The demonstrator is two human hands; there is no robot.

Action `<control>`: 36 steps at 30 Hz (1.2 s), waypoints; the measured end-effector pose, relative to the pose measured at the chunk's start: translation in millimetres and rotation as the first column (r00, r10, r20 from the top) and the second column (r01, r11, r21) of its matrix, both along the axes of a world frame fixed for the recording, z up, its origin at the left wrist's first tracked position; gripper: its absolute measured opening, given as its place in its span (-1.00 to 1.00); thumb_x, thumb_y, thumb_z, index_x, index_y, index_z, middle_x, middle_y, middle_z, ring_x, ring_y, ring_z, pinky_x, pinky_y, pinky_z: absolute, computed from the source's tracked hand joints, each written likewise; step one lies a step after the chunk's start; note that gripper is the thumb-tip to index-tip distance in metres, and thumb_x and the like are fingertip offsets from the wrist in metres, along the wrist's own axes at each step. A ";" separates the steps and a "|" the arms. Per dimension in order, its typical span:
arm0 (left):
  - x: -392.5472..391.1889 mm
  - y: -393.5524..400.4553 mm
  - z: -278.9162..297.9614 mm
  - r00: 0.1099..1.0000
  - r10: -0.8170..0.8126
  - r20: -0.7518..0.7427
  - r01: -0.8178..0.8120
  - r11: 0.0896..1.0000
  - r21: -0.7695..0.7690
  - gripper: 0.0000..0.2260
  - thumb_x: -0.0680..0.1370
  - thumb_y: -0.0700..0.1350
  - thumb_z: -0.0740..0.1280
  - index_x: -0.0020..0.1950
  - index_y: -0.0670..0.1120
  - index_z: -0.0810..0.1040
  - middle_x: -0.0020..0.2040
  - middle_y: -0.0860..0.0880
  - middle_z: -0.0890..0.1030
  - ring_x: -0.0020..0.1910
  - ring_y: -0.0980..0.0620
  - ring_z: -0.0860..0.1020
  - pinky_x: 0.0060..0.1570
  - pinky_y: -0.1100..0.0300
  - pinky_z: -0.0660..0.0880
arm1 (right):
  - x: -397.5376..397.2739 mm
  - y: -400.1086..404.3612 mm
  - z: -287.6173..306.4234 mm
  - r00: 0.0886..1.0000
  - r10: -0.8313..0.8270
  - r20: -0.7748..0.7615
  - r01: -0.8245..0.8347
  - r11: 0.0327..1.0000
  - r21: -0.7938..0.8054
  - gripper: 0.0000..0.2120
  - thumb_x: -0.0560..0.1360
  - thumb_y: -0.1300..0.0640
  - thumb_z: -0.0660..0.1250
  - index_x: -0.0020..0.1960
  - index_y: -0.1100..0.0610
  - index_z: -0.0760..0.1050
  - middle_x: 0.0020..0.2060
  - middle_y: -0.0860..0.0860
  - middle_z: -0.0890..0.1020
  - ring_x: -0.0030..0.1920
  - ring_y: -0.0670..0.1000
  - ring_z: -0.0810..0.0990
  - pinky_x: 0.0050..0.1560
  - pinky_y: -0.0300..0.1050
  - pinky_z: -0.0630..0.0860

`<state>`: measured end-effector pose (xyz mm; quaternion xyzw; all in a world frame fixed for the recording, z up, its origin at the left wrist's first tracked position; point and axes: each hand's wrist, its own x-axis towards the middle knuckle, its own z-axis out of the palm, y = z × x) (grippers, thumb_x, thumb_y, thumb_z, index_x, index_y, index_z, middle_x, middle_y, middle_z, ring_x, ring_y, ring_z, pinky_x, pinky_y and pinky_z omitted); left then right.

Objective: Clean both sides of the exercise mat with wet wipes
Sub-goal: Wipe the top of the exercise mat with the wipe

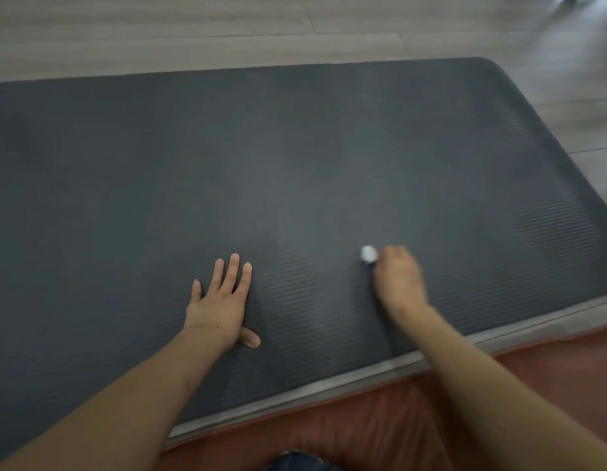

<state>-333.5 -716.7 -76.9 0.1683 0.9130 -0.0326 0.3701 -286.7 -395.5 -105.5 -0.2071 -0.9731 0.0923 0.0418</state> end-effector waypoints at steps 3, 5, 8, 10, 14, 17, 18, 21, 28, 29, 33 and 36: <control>-1.2 0.4 -0.3 1.000 0.002 0.004 -0.002 1.000 -0.001 0.30 0.39 0.28 0.56 0.61 0.01 -0.47 0.45 0.04 -0.63 0.57 -0.08 -0.48 0.60 -0.28 -0.15 | 6.4 29.8 8.5 0.963 -0.261 -0.067 0.261 0.965 -0.006 -0.92 0.52 0.29 0.27 -0.07 0.32 0.51 -0.10 0.32 0.56 -0.09 0.36 0.56 -0.08 0.19 0.50; -1.6 0.3 -1.6 1.000 0.005 0.009 -0.005 1.000 -0.001 0.30 0.38 0.28 0.56 0.61 0.01 -0.47 0.45 0.04 -0.63 0.57 -0.07 -0.48 0.60 -0.28 -0.15 | 2.6 -36.3 1.9 0.962 -0.252 -0.106 0.247 0.968 -0.052 -0.94 0.47 0.33 0.30 -0.08 0.29 0.54 -0.15 0.26 0.59 -0.14 0.31 0.59 -0.12 0.12 0.53; -1.0 -2.1 -4.9 1.000 0.005 -0.011 -0.005 1.000 0.006 0.31 0.37 0.29 0.57 0.62 0.01 -0.45 0.47 0.04 -0.62 0.58 -0.07 -0.47 0.60 -0.28 -0.15 | 6.1 -150.6 -12.0 0.983 0.109 -0.146 -0.131 0.980 -0.152 -0.86 0.36 0.35 0.43 -0.14 0.20 0.52 -0.23 0.14 0.58 -0.24 0.17 0.57 -0.24 0.00 0.54; -1.6 -2.8 -4.8 1.000 0.007 -0.011 -0.007 1.000 0.007 0.31 0.37 0.29 0.56 0.62 0.01 -0.45 0.51 0.03 -0.60 0.59 -0.07 -0.46 0.60 -0.28 -0.14 | 4.2 -165.5 -14.2 0.929 0.337 -0.155 -0.361 0.918 -0.163 -0.84 0.36 0.35 0.42 -0.14 0.19 0.49 -0.23 0.13 0.55 -0.24 0.16 0.55 -0.24 0.01 0.55; -1.7 0.0 -2.4 1.000 0.005 0.004 -0.005 1.000 0.006 0.31 0.38 0.28 0.56 0.61 0.01 -0.46 0.51 0.03 -0.61 0.58 -0.08 -0.47 0.60 -0.28 -0.16 | -8.4 -61.9 -7.9 0.971 0.233 -0.060 -0.236 0.971 -0.042 -0.95 0.48 0.24 0.29 -0.17 0.19 0.48 -0.21 0.19 0.56 -0.19 0.25 0.57 -0.17 0.05 0.45; -0.7 0.4 -1.8 1.000 0.009 0.002 -0.009 1.000 0.005 0.30 0.38 0.28 0.56 0.61 0.00 -0.47 0.46 0.04 -0.63 0.58 -0.08 -0.48 0.60 -0.28 -0.16 | -2.3 21.9 4.0 0.992 -0.124 -0.007 0.123 0.991 -0.051 -0.88 0.57 0.21 0.28 -0.04 0.28 0.51 -0.06 0.28 0.56 -0.07 0.34 0.55 -0.06 0.16 0.47; -0.8 -0.1 -2.5 1.000 0.011 0.002 -0.011 1.000 0.005 0.30 0.38 0.27 0.56 0.61 0.00 -0.47 0.46 0.04 -0.63 0.58 -0.08 -0.48 0.60 -0.28 -0.16 | 0.3 28.9 7.0 0.981 -0.193 -0.028 0.192 0.980 -0.050 -0.88 0.57 0.22 0.28 -0.03 0.29 0.51 -0.06 0.28 0.56 -0.07 0.35 0.55 -0.05 0.17 0.47; -1.0 -0.7 -3.0 1.000 0.009 0.000 -0.009 1.000 0.013 0.30 0.39 0.27 0.56 0.62 0.00 -0.46 0.50 0.03 -0.60 0.58 -0.07 -0.48 0.60 -0.29 -0.16 | 2.0 -15.7 7.5 0.989 -0.130 -0.072 0.122 0.987 -0.104 -0.94 0.52 0.27 0.31 -0.05 0.27 0.54 -0.12 0.26 0.57 -0.11 0.32 0.57 -0.07 0.14 0.51; -1.5 0.1 -2.0 1.000 0.007 0.005 -0.007 1.000 0.002 0.30 0.38 0.28 0.56 0.62 0.00 -0.46 0.54 0.02 -0.58 0.58 -0.07 -0.48 0.60 -0.29 -0.17 | 8.6 -75.1 5.8 0.993 0.038 -0.109 -0.070 0.950 -0.304 -0.85 0.60 0.19 0.26 -0.06 0.18 0.57 -0.18 0.07 0.55 -0.16 0.14 0.54 -0.12 -0.04 0.48; -1.7 0.2 -2.1 1.000 0.006 0.005 -0.006 1.000 0.001 0.30 0.38 0.27 0.56 0.62 0.00 -0.46 0.54 0.01 -0.58 0.58 -0.07 -0.48 0.60 -0.29 -0.17 | 9.7 -71.1 6.8 0.995 0.025 -0.093 -0.054 0.945 -0.324 -0.84 0.62 0.19 0.23 -0.04 0.18 0.58 -0.16 0.07 0.54 -0.15 0.14 0.54 -0.09 0.00 0.50; -1.9 0.2 -2.3 1.000 0.003 0.006 -0.003 1.000 -0.004 0.31 0.38 0.27 0.57 0.61 0.00 -0.46 0.54 0.00 -0.58 0.57 -0.08 -0.48 0.60 -0.30 -0.17 | 14.6 -67.2 12.4 0.999 0.020 -0.049 -0.037 0.928 -0.370 -0.85 0.59 0.14 0.31 0.09 0.16 0.61 -0.02 0.01 0.53 -0.06 0.07 0.56 0.05 0.04 0.55; -1.7 -0.6 -2.4 1.000 0.003 0.008 -0.003 1.000 -0.003 0.30 0.38 0.27 0.56 0.61 0.00 -0.47 0.54 0.00 -0.58 0.57 -0.08 -0.49 0.60 -0.29 -0.18 | 13.0 -73.4 16.3 0.999 -0.022 0.038 0.035 0.928 -0.372 -0.79 0.58 0.09 0.35 0.16 0.15 0.61 0.09 0.03 0.48 -0.01 0.12 0.56 0.11 0.02 0.52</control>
